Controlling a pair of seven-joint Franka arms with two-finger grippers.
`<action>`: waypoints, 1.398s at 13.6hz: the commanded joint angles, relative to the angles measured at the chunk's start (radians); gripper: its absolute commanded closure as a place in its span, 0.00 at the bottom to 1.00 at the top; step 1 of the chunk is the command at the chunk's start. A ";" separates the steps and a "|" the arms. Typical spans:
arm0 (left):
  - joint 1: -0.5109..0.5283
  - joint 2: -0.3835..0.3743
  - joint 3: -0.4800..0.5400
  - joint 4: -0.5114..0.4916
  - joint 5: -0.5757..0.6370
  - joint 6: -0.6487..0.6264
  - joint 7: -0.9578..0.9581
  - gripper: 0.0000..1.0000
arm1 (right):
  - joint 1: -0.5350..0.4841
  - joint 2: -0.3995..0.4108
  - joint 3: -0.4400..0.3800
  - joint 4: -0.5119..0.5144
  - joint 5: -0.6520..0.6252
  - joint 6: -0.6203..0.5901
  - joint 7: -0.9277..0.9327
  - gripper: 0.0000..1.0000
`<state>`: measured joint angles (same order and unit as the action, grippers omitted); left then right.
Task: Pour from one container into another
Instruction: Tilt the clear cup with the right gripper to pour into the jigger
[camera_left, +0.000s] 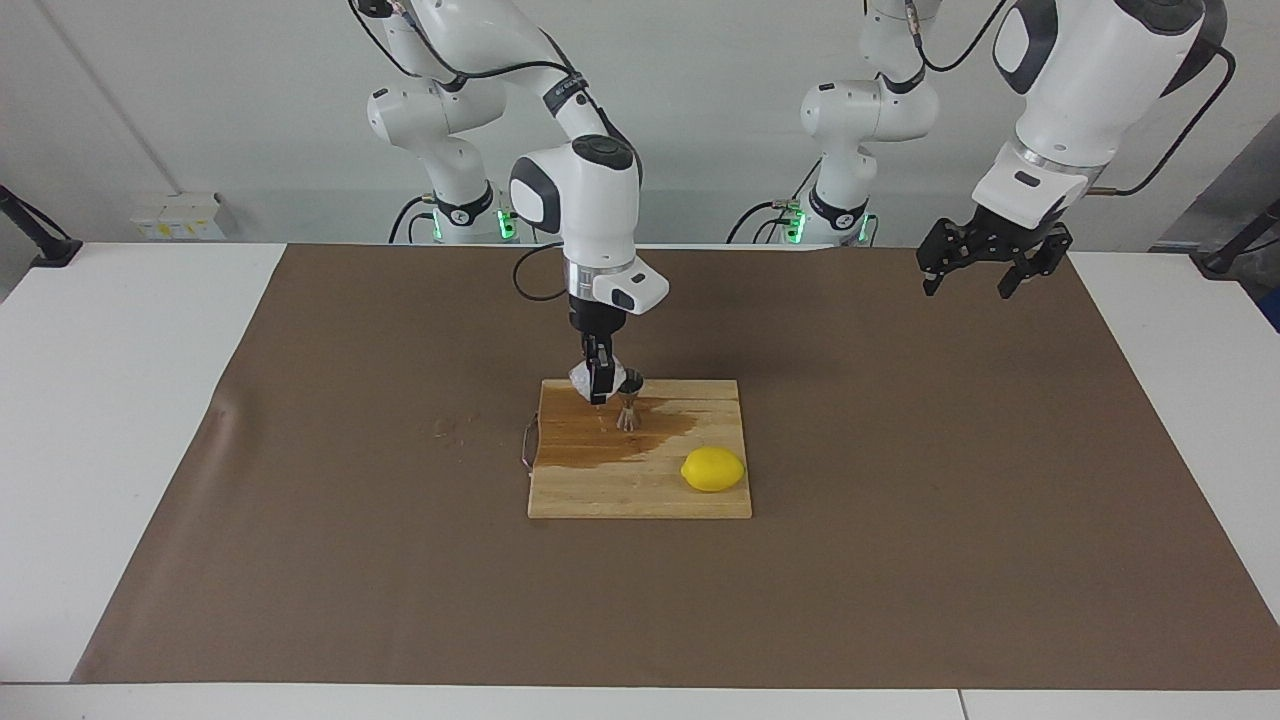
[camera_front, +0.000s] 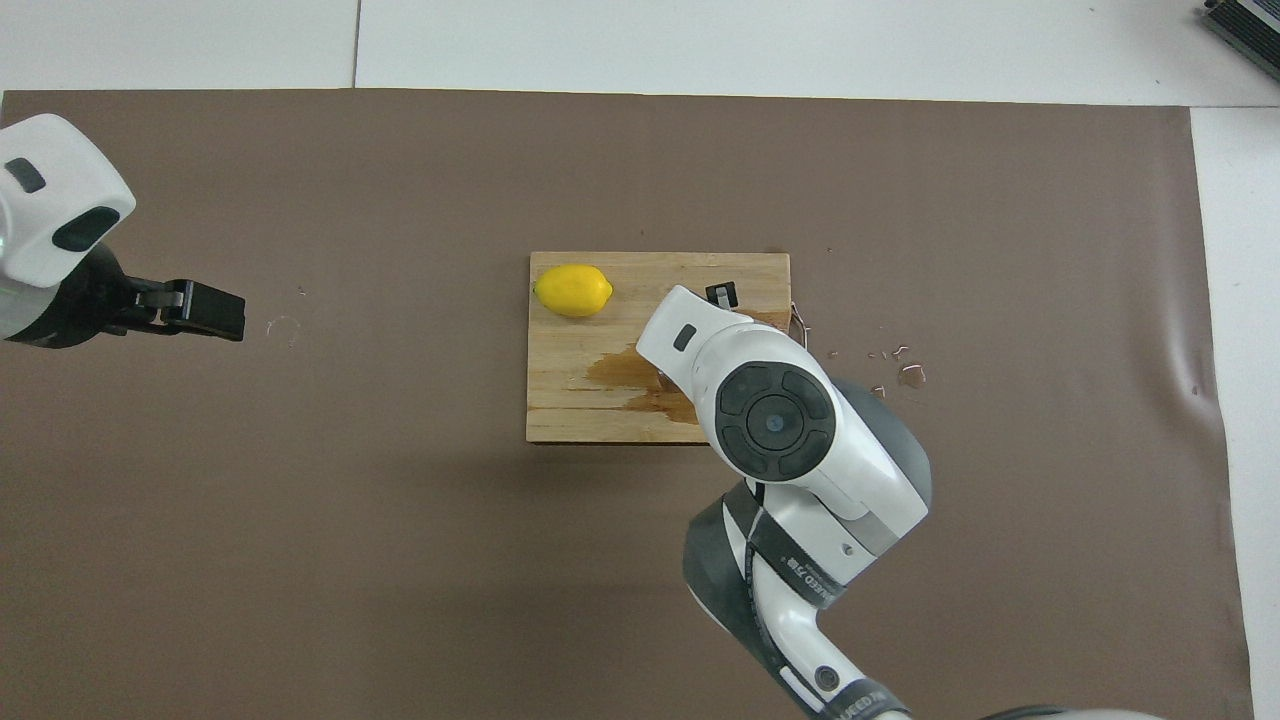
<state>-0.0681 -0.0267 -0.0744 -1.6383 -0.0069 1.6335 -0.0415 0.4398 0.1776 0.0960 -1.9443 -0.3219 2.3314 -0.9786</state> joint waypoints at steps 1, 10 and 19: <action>-0.009 -0.021 0.015 -0.023 -0.002 -0.004 0.009 0.00 | -0.013 -0.020 0.005 -0.021 0.030 0.013 0.034 0.76; -0.007 -0.021 0.016 -0.021 -0.001 -0.009 0.002 0.00 | -0.064 -0.041 0.005 -0.018 0.266 0.000 -0.136 0.76; -0.006 -0.021 0.016 -0.021 -0.001 -0.011 0.002 0.00 | -0.147 -0.038 0.004 -0.010 0.590 -0.003 -0.287 0.77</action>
<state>-0.0699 -0.0267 -0.0656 -1.6397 -0.0069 1.6323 -0.0416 0.3371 0.1537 0.0928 -1.9437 0.2082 2.3313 -1.1945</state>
